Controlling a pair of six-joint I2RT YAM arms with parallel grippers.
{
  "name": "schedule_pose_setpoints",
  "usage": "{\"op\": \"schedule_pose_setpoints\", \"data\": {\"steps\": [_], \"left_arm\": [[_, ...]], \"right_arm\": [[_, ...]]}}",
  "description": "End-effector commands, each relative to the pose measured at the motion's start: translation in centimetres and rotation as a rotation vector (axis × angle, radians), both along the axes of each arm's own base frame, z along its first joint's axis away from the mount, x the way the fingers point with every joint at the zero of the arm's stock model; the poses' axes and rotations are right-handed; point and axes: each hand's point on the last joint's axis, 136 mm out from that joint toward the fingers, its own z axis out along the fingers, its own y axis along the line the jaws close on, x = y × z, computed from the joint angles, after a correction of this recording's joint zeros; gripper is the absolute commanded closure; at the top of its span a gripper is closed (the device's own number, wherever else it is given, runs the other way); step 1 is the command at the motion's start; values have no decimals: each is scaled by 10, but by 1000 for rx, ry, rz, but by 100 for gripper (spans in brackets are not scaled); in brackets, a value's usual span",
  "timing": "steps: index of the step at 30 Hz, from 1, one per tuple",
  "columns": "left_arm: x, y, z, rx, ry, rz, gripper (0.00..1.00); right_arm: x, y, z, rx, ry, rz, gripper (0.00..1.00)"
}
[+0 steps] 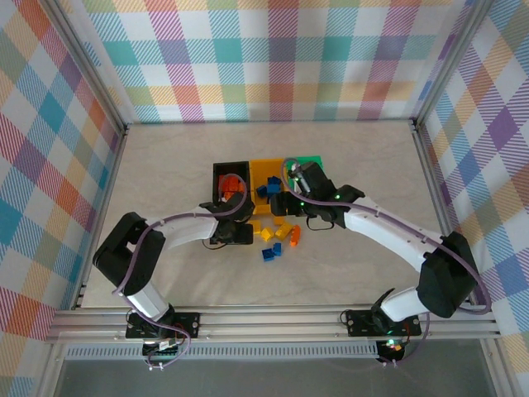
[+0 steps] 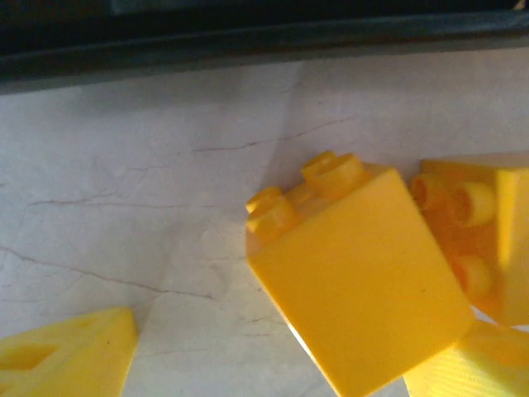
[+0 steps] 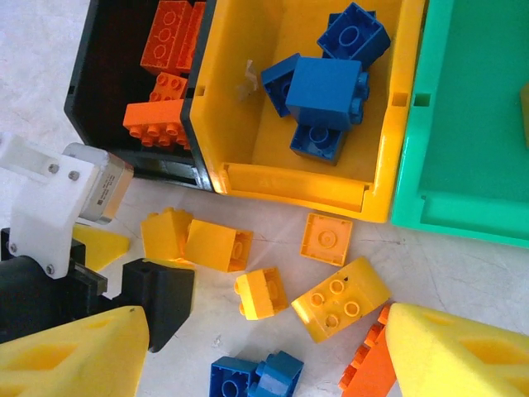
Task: Sort the legos into containers by color
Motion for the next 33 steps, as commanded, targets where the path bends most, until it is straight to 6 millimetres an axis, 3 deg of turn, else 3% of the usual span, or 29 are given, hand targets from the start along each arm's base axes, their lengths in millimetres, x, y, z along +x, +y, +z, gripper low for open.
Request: {"op": "schedule_pose_setpoints", "data": {"steps": [1, 11, 23, 33], "left_arm": [[23, -9, 3, -30, -75, 2, 13], [42, -19, 4, -84, -200, -23, 21], [43, -19, 0, -73, -216, -48, 47], [19, -12, 8, -68, -190, -49, 60]], "right_arm": [[3, -1, 10, 32, -27, -15, 24], [3, -1, 7, 37, -21, -13, 24], [1, -5, 5, 42, -12, -19, 24], [0, -19, 4, 55, -6, -53, 24]]}}
